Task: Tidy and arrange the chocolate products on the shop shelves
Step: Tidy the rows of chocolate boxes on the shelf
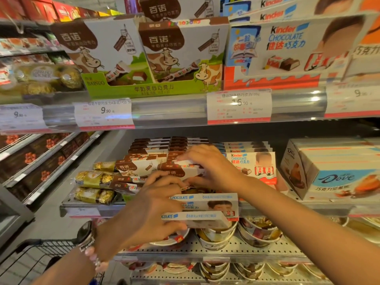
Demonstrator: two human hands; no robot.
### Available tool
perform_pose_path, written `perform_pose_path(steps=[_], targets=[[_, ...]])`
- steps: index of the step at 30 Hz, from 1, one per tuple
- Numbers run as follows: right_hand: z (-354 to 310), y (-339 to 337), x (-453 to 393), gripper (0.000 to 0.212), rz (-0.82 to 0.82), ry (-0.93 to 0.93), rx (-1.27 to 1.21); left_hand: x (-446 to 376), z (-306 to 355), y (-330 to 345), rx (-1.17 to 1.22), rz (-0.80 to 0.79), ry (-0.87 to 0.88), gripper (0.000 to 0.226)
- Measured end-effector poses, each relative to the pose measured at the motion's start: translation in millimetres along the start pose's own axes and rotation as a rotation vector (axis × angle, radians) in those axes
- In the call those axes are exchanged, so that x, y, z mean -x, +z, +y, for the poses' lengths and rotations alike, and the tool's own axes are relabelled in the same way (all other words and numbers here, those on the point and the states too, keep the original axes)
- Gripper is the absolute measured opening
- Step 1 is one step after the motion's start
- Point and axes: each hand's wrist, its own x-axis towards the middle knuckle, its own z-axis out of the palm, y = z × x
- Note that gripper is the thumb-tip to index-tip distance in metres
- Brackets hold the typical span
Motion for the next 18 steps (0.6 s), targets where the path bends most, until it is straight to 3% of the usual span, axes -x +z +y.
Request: perform_pose_path(steps=[2, 6, 9, 18], targets=[[-3.6, -0.1, -3.2, 0.044, 0.027, -0.029, -0.08, -0.4, 1.0, -0.2, 0.005, -0.006, -0.002, 0.02], [-3.4, 3.7, -2.5, 0.043, 0.096, 0.087, -0.246, -0.5, 2.5, 0.7, -0.013, -0.013, -0.006, 0.02], [1.5, 5.2, 1.1, 0.043, 0.153, 0.104, -0.182, -2.4, 2.0, 0.0, -0.012, -0.002, -0.013, 0.021], [-2.1, 2.9, -10.8, 0.034, 0.129, 0.26, -0.385, -5.2, -0.1, 3.0, 0.024, 0.026, -0.042, 0.02]])
